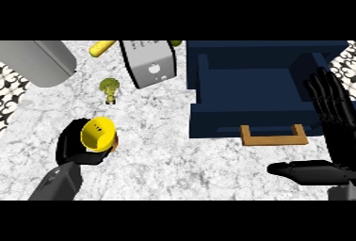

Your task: Pick up the cup, place it into the drawer and close the drawer

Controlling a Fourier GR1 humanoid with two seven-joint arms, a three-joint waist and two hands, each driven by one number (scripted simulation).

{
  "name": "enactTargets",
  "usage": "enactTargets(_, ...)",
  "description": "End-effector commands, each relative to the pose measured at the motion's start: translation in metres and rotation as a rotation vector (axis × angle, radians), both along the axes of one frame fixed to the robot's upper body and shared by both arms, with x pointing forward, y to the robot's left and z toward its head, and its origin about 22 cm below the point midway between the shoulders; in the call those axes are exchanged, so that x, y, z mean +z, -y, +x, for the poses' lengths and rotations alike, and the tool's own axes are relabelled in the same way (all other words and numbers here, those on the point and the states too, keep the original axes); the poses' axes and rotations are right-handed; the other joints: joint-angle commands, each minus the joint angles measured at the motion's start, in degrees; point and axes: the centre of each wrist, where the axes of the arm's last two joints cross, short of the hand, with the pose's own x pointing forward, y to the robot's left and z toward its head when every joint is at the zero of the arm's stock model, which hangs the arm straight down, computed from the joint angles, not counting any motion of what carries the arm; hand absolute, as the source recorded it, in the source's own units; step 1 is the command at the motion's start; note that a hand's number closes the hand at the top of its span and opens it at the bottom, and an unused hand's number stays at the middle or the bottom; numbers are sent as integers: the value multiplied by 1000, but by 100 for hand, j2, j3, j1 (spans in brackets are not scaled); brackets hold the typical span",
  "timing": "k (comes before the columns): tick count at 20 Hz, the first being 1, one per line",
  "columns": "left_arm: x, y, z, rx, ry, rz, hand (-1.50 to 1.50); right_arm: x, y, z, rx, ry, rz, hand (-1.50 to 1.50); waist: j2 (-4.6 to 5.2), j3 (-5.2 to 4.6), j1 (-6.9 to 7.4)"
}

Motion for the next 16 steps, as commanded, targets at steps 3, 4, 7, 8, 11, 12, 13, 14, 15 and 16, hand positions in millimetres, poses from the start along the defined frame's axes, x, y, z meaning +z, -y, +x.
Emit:
enactTargets(3, 12, 27, 24, -4, 207, -83, 150, -1, 5, 8, -13, -11, 10, -150, -9, 7, 38)
enactTargets(4, 19, 9, 23, -2, 253, -57, 150, -7, 9, 1, -2, -3, 11, -150, -25, 12, 58)
enactTargets(7, 40, 28, 48, -45, 286, -47, 150, 1, 22, 1, -30, -13, 0, -150, -39, 15, 63)
enactTargets(8, 33, 32, 42, -69, 275, -21, 150, 2, 7, -7, -24, -9, -2, -150, -41, 13, 51)
enactTargets(11, 66, 38, 67, -145, 304, 0, 150, -10, 12, -10, -32, -1, 8, -150, -62, 22, 100)
enactTargets(12, 69, 41, 61, -180, 303, 4, 150, -5, 7, -12, -59, -12, 7, -150, -95, 26, 179)
enactTargets(13, 101, 66, 91, -154, 359, 61, 150, -5, 11, -4, -26, -14, 15, -150, -91, 29, 159)
enactTargets(14, 100, 77, 89, -162, 344, 53, 150, 4, 14, -5, -40, -11, 16, -150, -76, 23, 133)
enactTargets(15, 122, 84, 100, -171, 353, 72, 150, -4, 5, 3, -34, -12, 9, -150, -84, 27, 186)
enactTargets(16, 128, 86, 103, -180, 352, 101, 150, 0, 19, -4, -16, -29, -8, -150, -73, 24, 128)
